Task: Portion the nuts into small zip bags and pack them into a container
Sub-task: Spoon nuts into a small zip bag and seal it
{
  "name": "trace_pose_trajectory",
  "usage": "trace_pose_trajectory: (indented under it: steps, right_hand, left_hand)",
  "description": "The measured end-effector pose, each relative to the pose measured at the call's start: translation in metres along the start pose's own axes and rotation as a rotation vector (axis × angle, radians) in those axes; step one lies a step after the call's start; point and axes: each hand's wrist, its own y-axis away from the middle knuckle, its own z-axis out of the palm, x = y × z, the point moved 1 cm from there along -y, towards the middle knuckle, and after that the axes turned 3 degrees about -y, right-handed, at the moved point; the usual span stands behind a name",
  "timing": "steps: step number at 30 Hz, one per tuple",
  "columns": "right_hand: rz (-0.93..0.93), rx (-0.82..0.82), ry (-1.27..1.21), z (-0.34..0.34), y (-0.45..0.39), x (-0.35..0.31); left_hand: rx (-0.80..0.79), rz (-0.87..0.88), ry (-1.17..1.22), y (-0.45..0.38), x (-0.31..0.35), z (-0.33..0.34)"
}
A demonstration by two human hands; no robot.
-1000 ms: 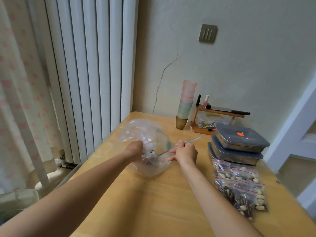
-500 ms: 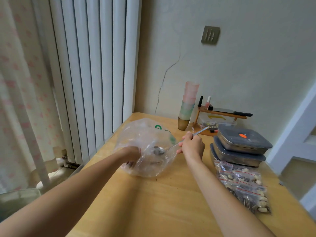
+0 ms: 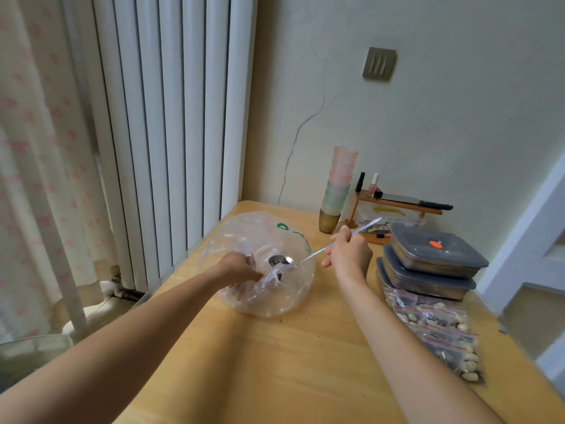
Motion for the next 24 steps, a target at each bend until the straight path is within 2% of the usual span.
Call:
trace_pose_trajectory:
  steps: [3, 7, 13, 19, 24]
  right_hand:
    - [-0.037, -0.015, -0.028, 0.001, 0.000, -0.007]
    - [-0.090, -0.061, -0.020, 0.009, 0.005, -0.012]
    - [-0.242, -0.094, 0.022, 0.020, 0.018, -0.020]
    - [-0.561, -0.243, 0.086, 0.030, 0.034, -0.045]
    - [-0.835, -0.379, 0.259, 0.041, 0.044, -0.061]
  left_hand:
    - [0.017, 0.090, -0.103, 0.001, -0.001, 0.001]
    - [0.105, 0.169, -0.099, 0.004, 0.001, 0.000]
    - [0.125, 0.193, -0.088, 0.004, 0.001, -0.004]
    - [0.212, 0.227, -0.243, 0.011, 0.005, -0.003]
    - [0.144, 0.242, -0.220, 0.018, 0.011, 0.003]
